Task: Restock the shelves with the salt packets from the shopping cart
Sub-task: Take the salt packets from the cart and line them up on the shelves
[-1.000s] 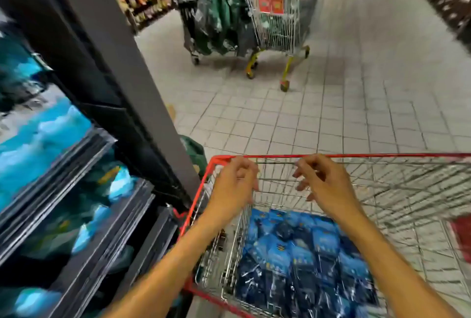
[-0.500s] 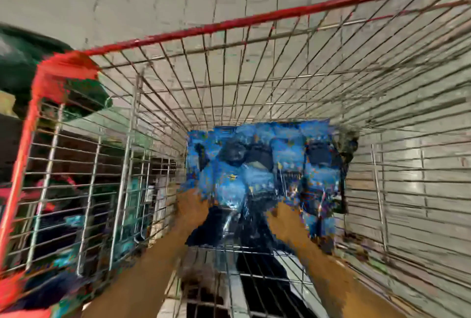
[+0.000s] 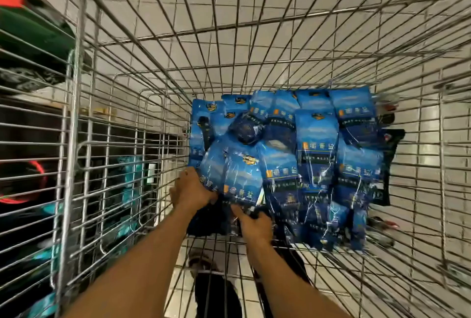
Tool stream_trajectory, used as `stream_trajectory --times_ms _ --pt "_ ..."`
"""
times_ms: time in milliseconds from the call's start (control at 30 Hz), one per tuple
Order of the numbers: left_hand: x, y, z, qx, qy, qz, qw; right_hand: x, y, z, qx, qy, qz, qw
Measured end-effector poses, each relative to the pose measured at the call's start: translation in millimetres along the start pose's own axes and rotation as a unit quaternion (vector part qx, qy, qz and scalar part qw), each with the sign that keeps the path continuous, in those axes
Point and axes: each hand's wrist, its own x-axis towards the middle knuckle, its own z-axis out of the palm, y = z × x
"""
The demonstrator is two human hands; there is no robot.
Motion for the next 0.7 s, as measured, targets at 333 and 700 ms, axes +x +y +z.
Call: stream_trajectory --times_ms 333,700 --pt "-31.4 -7.0 -1.4 -0.219 -0.053 0.023 0.974 -30.2 -7.3 -41.8 0.138 -0.167 0.028 0.976" --pt "-185.6 38.1 -102.1 -0.422 -0.060 0.024 0.904 -196.7 -60.9 -158.4 0.098 -0.211 -0.149 0.961"
